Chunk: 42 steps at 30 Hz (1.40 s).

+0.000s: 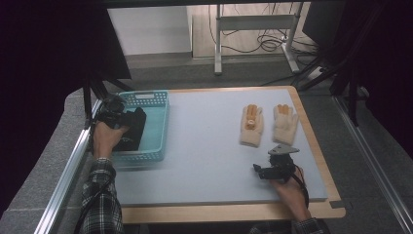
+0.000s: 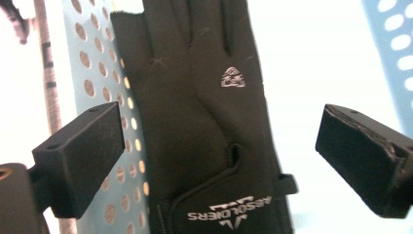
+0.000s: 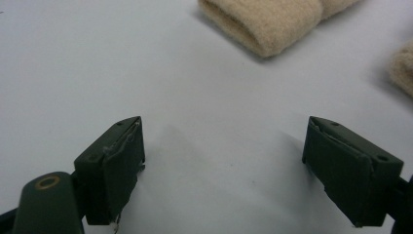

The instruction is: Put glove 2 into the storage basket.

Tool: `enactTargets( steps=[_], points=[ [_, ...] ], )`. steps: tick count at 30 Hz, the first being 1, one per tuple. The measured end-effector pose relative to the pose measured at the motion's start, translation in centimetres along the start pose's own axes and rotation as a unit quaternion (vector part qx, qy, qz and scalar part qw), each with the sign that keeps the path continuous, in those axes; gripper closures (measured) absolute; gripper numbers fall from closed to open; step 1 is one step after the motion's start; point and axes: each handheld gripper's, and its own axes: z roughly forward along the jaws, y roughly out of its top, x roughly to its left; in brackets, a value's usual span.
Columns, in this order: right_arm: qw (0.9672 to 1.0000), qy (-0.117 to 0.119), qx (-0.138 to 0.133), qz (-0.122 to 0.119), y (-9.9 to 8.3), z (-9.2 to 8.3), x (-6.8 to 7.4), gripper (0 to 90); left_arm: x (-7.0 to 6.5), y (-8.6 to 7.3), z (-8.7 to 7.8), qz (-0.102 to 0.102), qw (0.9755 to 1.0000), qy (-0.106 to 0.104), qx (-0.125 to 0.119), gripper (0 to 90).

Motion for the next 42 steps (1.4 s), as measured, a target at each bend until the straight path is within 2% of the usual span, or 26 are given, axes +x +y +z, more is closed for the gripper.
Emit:
enactTargets(
  steps=[3,5,10,13,15,16,17,18,20,21,22,23,25,26,27,28,29,30,33,37,38,39,40,42],
  points=[
    [1.0000,0.000,0.000,0.000,0.0,0.0,0.0,15.4,-0.4,-0.4,-0.9,-0.003,0.9988,-0.034,-0.035,2.8],
    [1.0000,0.000,0.000,0.000,0.0,0.0,0.0,15.4,-0.8,-0.6,-1.1,0.002,0.9978,-0.047,-0.047,2.4],
    [1.0000,0.000,0.000,0.000,0.0,0.0,0.0,15.4,-2.7,-0.8,-1.9,0.036,0.9949,-0.060,-0.073,0.6],
    [1.0000,0.000,0.000,0.000,0.0,0.0,0.0,15.4,-4.2,-1.0,-2.6,0.056,0.9918,-0.069,-0.091,0.0],
    [1.0000,0.000,0.000,0.000,0.0,0.0,0.0,15.4,-4.5,-1.0,-2.7,0.061,0.9909,-0.071,-0.096,0.0],
    [1.0000,0.000,0.000,0.000,0.0,0.0,0.0,15.4,-5.7,-1.2,-3.1,0.076,0.9884,-0.077,-0.107,0.0],
    [1.0000,0.000,0.000,0.000,0.0,0.0,0.0,15.4,-5.7,-1.2,-3.1,0.076,0.9884,-0.077,-0.107,0.0],
    [1.0000,0.000,0.000,0.000,0.0,0.0,0.0,15.4,-6.6,-1.4,-3.4,0.090,0.9865,-0.078,-0.112,0.0],
    [1.0000,0.000,0.000,0.000,0.0,0.0,0.0,15.4,-7.7,-1.6,-3.7,0.106,0.9835,-0.083,-0.121,0.0],
    [1.0000,0.000,0.000,0.000,0.0,0.0,0.0,15.4,-7.7,-1.6,-3.7,0.106,0.9835,-0.083,-0.121,0.0],
    [1.0000,0.000,0.000,0.000,0.0,0.0,0.0,15.4,-8.8,-1.9,-3.9,0.118,0.9803,-0.092,-0.129,0.0],
    [1.0000,0.000,0.000,0.000,0.0,0.0,0.0,15.4,-9.3,-2.1,-4.0,0.124,0.9787,-0.098,-0.131,0.0],
    [1.0000,0.000,0.000,0.000,0.0,0.0,0.0,15.4,-10.4,-2.4,-4.1,0.132,0.9761,-0.106,-0.137,0.0],
    [1.0000,0.000,0.000,0.000,0.0,0.0,0.0,15.4,-10.4,-2.4,-4.1,0.132,0.9761,-0.106,-0.137,0.0],
    [1.0000,0.000,0.000,0.000,0.0,0.0,0.0,15.4,-11.5,-2.7,-4.2,0.144,0.9726,-0.114,-0.142,0.0],
    [1.0000,0.000,0.000,0.000,0.0,0.0,0.0,15.4,-11.9,-2.9,-4.3,0.149,0.9713,-0.118,-0.144,0.0],
    [1.0000,0.000,0.000,0.000,0.0,0.0,0.0,15.4,-12.6,-3.1,-4.3,0.158,0.9688,-0.124,-0.146,0.0],
    [1.0000,0.000,0.000,0.000,0.0,0.0,0.0,15.4,-12.6,-3.1,-4.3,0.158,0.9688,-0.124,-0.146,0.0],
    [1.0000,0.000,0.000,0.000,0.0,0.0,0.0,15.4,-15.1,-4.0,-4.5,0.183,0.9602,-0.139,-0.158,0.0],
    [1.0000,0.000,0.000,0.000,0.0,0.0,0.0,15.4,-17.0,-5.1,-4.4,0.202,0.9521,-0.158,-0.166,0.0],
    [1.0000,0.000,0.000,0.000,0.0,0.0,0.0,15.4,-17.5,-5.4,-4.3,0.204,0.9505,-0.163,-0.168,0.0],
    [1.0000,0.000,0.000,0.000,0.0,0.0,0.0,15.4,-17.5,-5.4,-4.3,0.204,0.9505,-0.163,-0.168,0.0],
    [1.0000,0.000,-0.002,-0.001,0.0,0.0,0.0,15.3,-18.4,-6.1,-4.0,0.212,0.9475,-0.169,-0.170,0.0],
    [1.0000,0.002,0.001,0.000,0.0,0.0,0.0,14.1,-19.2,-6.9,-3.7,0.221,0.9451,-0.171,-0.170,0.0]
  ],
)
